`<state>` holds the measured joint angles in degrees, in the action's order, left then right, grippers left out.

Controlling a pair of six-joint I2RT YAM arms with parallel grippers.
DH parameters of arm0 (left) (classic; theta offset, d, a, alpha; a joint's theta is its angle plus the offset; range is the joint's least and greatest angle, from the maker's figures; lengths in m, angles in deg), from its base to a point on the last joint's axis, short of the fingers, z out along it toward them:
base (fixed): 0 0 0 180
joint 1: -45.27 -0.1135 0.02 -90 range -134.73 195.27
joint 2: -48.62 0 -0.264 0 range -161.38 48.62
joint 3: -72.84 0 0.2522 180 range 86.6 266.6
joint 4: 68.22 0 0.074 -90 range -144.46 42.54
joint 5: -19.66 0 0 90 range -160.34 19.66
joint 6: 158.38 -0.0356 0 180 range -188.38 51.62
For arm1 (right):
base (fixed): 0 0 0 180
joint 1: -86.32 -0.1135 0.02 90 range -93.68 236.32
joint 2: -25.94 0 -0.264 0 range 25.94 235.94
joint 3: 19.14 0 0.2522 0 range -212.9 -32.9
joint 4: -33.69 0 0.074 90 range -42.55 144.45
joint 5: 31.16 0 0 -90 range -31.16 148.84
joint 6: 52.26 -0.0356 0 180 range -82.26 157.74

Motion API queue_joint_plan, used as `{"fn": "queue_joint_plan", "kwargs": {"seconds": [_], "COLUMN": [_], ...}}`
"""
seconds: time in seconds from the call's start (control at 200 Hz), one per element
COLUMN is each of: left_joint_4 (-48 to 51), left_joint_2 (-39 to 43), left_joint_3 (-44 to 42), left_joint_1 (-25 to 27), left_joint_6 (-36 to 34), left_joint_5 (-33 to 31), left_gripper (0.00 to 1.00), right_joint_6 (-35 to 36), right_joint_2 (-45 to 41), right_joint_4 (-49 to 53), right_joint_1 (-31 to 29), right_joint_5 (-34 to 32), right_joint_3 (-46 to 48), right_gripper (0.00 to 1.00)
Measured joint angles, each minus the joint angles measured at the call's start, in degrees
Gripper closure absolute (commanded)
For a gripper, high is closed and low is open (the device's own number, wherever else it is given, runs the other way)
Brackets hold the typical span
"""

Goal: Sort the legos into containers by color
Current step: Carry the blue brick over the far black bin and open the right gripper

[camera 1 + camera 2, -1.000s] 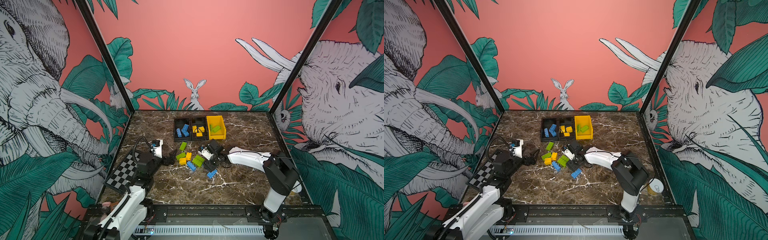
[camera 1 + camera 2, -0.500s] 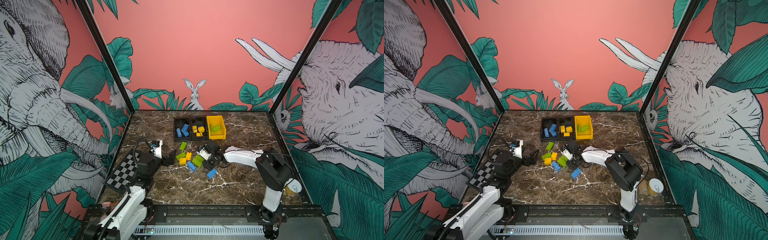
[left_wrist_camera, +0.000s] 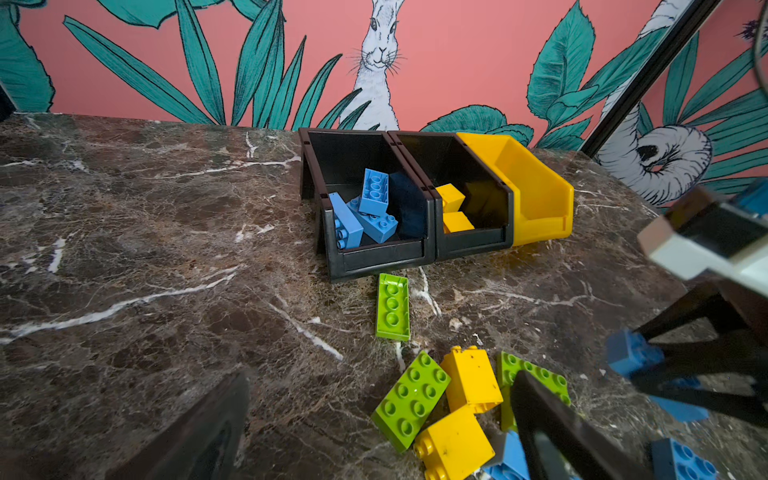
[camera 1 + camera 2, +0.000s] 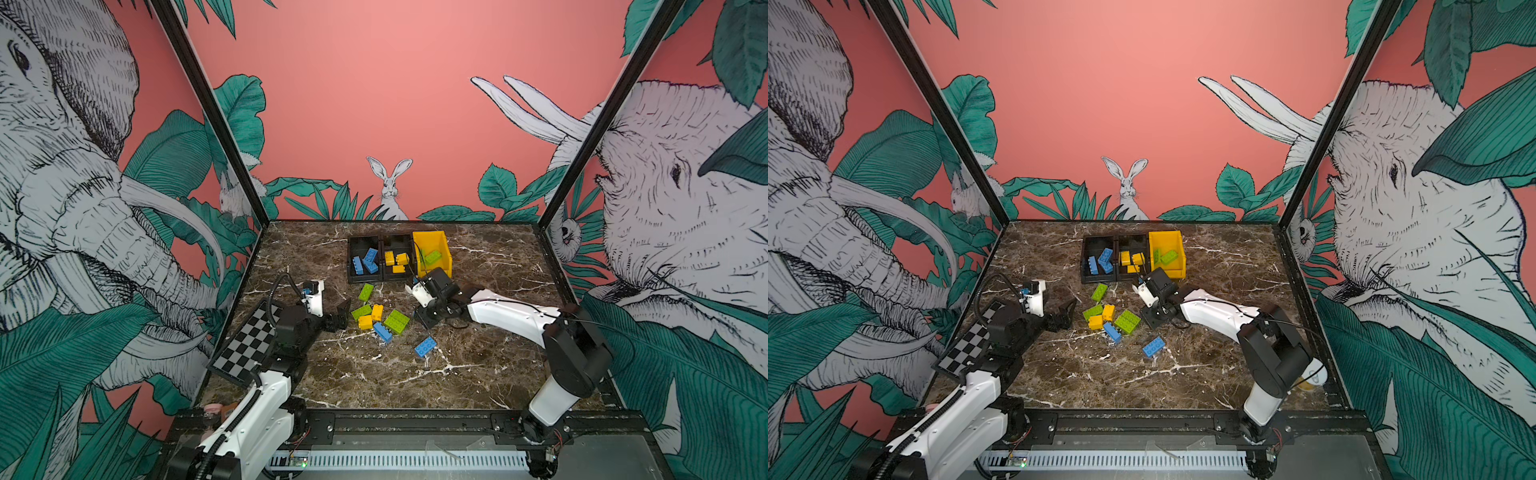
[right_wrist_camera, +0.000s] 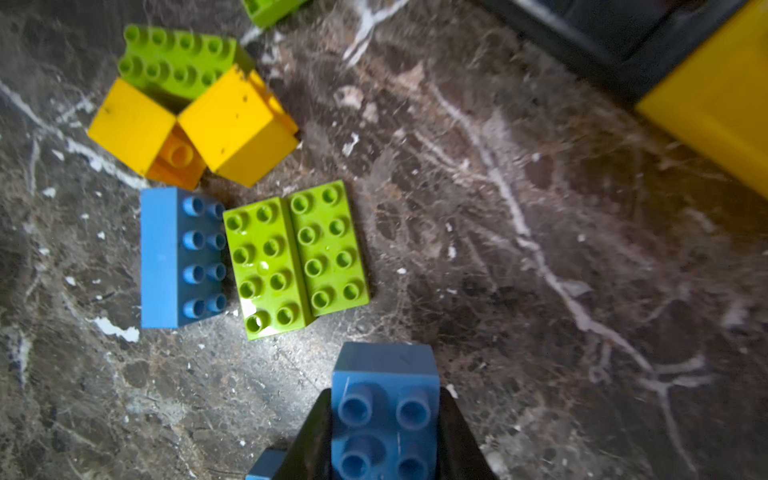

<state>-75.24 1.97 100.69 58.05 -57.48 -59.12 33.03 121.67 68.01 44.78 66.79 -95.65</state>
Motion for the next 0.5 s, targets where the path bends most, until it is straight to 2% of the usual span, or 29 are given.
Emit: {"fn": "queue_joint_plan", "kwargs": {"seconds": [0.275, 0.5], "left_joint_4": [1.18, 1.20], "left_joint_2": [1.29, 2.67], "left_joint_3": [-0.50, -1.49], "left_joint_1": [0.00, 0.00], "left_joint_6": [0.13, 0.24], "left_joint_5": [-4.13, -4.83], "left_gripper": [0.01, 0.01], "right_joint_6": [-1.38, -3.37], "right_joint_2": [2.45, 13.99], "right_joint_4": [-0.74, -7.06], "right_joint_1": [0.26, 0.28], "right_joint_5": [-1.36, -1.51], "right_joint_3": [-11.61, -26.18], "right_gripper": [0.77, 0.76]}}
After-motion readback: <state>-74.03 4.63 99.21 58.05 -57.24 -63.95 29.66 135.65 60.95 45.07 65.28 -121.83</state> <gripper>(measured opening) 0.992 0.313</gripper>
